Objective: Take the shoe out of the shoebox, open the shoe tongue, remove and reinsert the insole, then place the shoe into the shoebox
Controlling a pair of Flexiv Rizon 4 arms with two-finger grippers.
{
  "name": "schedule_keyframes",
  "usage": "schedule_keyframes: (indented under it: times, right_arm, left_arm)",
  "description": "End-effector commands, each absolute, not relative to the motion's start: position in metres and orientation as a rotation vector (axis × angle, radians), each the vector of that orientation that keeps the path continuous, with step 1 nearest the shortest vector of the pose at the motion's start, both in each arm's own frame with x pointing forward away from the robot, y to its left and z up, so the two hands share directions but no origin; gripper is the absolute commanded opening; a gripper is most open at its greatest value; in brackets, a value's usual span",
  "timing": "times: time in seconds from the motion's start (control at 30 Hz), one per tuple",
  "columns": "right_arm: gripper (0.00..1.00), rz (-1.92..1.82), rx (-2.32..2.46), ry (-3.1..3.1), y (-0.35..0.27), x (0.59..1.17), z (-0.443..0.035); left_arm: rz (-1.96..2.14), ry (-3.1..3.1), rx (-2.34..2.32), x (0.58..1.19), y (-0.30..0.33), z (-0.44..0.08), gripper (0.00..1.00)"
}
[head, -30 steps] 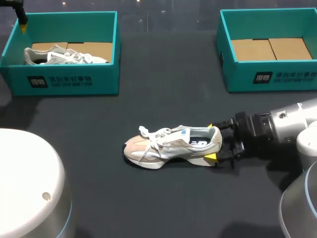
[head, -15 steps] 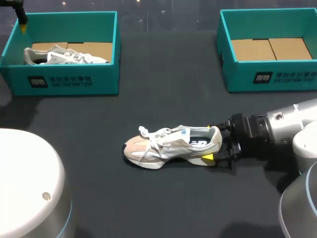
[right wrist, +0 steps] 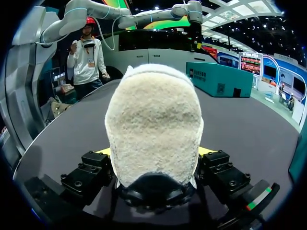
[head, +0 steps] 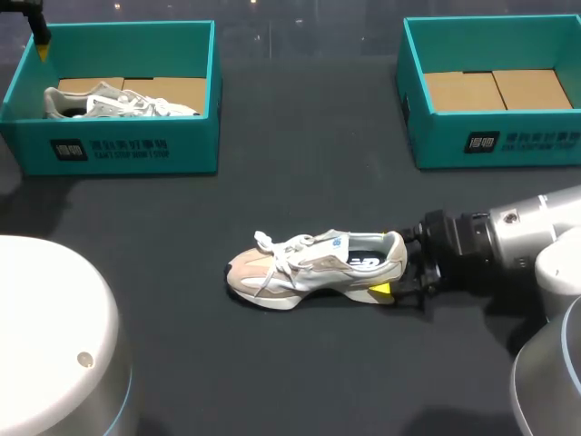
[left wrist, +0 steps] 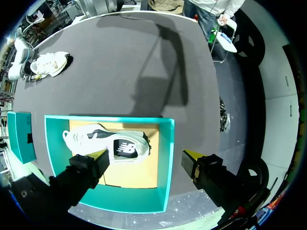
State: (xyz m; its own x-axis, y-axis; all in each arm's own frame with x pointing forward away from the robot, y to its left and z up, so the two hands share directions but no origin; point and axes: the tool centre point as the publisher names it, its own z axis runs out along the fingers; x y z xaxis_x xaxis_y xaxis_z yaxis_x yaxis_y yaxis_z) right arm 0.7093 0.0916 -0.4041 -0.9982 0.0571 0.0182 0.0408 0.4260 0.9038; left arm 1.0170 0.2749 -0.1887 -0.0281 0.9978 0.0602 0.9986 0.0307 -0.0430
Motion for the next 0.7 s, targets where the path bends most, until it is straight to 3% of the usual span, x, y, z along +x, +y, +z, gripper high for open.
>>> schedule_keyframes:
  times: [0.03, 0.53, 0.7]
  right_arm:
    - [0.00, 1.664, 0.091, 2.637, 0.093, 0.708, -0.406]
    - [0.00, 1.671, 0.082, 2.645, 0.092, 0.708, -0.407]
    - [0.00, 1.671, 0.082, 2.645, 0.092, 0.708, -0.407]
  left_arm:
    - [-0.022, -2.201, -2.139, 1.016, 0.275, -0.188, 1.00]
    - [-0.022, -2.201, -2.139, 1.016, 0.275, -0.188, 1.00]
    - [0.136, -2.462, -1.796, 0.971, 0.251, -0.170, 1.00]
